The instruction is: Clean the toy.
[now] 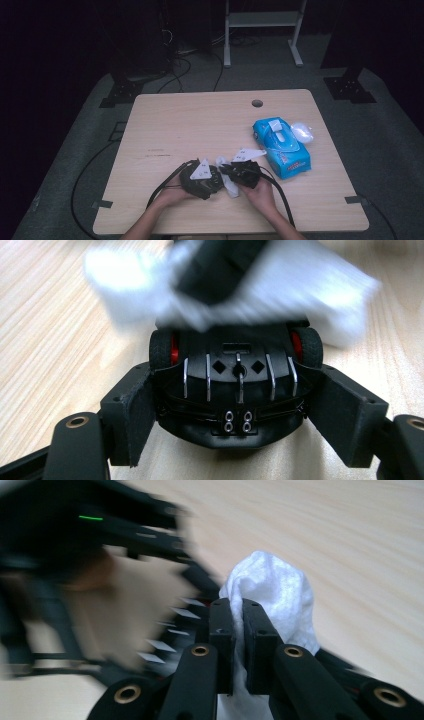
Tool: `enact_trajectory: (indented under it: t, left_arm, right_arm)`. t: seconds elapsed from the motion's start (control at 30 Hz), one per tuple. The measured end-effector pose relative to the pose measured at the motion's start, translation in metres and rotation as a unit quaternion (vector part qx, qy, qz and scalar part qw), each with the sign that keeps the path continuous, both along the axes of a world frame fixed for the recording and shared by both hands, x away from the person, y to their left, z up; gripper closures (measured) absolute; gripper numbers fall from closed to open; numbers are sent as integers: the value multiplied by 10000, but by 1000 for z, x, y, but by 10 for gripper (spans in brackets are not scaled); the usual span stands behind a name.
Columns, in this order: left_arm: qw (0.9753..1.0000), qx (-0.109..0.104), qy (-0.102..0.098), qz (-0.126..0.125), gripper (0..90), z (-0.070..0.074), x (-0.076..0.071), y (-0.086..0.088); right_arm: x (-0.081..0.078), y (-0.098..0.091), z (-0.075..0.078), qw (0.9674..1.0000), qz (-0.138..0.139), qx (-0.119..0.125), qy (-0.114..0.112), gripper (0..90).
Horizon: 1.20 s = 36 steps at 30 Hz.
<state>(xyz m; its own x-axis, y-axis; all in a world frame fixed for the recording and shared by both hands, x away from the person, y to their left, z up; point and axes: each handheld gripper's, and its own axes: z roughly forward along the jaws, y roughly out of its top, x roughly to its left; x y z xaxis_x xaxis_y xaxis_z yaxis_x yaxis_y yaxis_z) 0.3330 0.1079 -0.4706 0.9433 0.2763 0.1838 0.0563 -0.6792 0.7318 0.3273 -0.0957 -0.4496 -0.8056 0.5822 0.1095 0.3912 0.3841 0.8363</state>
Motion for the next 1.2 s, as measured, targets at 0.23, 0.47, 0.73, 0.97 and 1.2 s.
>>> enact_trajectory:
  t: [0.23,0.47,0.73,0.97,1.2]
  left_arm:
    - [10000,-49,2,49,244,1,1,4]
    - [10000,60,-13,66,244,0,1,4]
    - [9999,13,10,112,244,1,3,8]
    - [9998,167,6,139,244,-3,3,7]
    - [9998,125,14,120,244,-2,4,8]
  right_arm:
    - [0,-3,1,9986,-108,-410,-312,839]
    - [-11,13,-1,9990,346,-205,-209,836]
    - [5,-20,-5,9987,-380,-350,-51,838]
    - [-7,7,-4,9993,319,-189,-15,835]
    - [3,-15,-5,9995,-21,-328,34,824]
